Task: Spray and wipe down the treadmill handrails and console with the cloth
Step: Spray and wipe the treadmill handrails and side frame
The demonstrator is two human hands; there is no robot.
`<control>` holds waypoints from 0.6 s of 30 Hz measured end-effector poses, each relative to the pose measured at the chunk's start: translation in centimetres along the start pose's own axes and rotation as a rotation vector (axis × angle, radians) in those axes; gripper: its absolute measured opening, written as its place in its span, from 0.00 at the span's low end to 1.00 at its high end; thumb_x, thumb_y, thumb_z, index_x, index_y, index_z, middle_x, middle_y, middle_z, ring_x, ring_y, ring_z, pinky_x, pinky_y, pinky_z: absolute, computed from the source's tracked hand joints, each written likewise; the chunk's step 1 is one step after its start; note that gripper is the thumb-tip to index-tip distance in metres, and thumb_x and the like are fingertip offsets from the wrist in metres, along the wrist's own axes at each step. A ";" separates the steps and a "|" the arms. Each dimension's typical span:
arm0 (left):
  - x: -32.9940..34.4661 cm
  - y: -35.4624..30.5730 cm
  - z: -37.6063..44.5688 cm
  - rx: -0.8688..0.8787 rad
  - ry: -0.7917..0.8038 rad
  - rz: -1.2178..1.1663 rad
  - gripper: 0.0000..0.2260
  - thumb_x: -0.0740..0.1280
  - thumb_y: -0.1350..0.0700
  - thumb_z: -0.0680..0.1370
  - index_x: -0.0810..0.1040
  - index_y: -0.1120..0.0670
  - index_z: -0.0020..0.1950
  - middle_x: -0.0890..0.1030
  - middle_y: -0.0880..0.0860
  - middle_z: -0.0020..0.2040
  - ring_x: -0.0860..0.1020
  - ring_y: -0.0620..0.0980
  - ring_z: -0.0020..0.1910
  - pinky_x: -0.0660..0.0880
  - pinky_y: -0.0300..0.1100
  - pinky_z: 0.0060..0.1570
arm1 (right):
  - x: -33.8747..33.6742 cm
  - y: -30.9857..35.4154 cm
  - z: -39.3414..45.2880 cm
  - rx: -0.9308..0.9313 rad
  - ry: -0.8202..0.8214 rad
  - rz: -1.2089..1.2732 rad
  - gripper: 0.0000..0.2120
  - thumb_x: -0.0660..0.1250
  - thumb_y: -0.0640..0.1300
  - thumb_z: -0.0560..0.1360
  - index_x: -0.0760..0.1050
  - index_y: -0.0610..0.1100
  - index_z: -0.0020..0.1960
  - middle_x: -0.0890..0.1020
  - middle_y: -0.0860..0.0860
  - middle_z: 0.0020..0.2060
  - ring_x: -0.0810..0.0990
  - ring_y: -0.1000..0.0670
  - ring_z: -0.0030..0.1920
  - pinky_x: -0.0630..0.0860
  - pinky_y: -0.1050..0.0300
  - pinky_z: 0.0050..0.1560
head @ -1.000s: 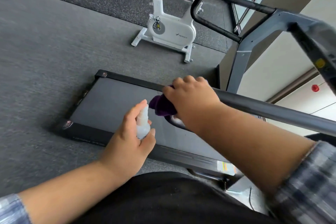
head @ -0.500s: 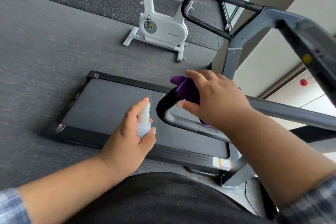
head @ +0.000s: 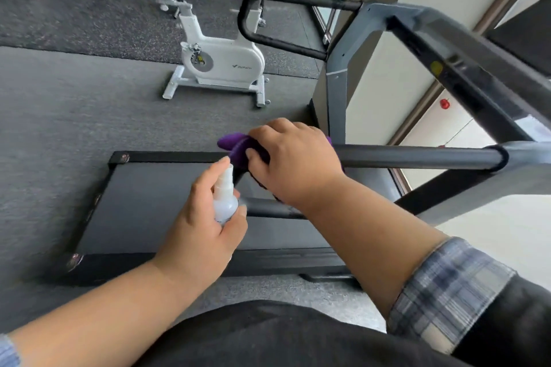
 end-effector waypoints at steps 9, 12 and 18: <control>0.6 -2.1 0.5 0.096 0.018 0.027 0.33 0.66 0.50 0.74 0.54 0.21 0.67 0.77 0.39 0.55 0.76 0.35 0.55 0.66 0.20 0.52 | -2.5 -10.7 -5.6 0.282 -0.188 0.056 0.18 0.58 0.55 0.77 0.82 0.49 0.56 0.83 0.50 0.52 0.80 0.42 0.51 0.72 0.46 0.58; 0.7 -1.7 0.3 0.089 0.032 0.025 0.30 0.64 0.45 0.74 0.54 0.21 0.67 0.77 0.38 0.56 0.76 0.36 0.55 0.66 0.21 0.52 | -1.9 -8.6 -4.4 0.363 -0.146 -0.016 0.18 0.55 0.58 0.77 0.81 0.54 0.53 0.83 0.54 0.50 0.79 0.44 0.50 0.70 0.49 0.56; 2.2 -3.3 0.9 0.169 0.094 -0.067 0.27 0.64 0.47 0.75 0.58 0.35 0.71 0.75 0.42 0.57 0.75 0.37 0.55 0.68 0.23 0.53 | 0.2 -1.7 -1.6 0.194 -0.124 -0.024 0.19 0.56 0.60 0.79 0.81 0.53 0.56 0.82 0.53 0.51 0.80 0.43 0.49 0.69 0.48 0.51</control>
Point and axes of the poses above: each hand's wrist, its own z-axis towards the middle knuckle, its own x-axis out of the palm, y = z × x, the point moved 4 cm from there along z, towards the middle knuckle
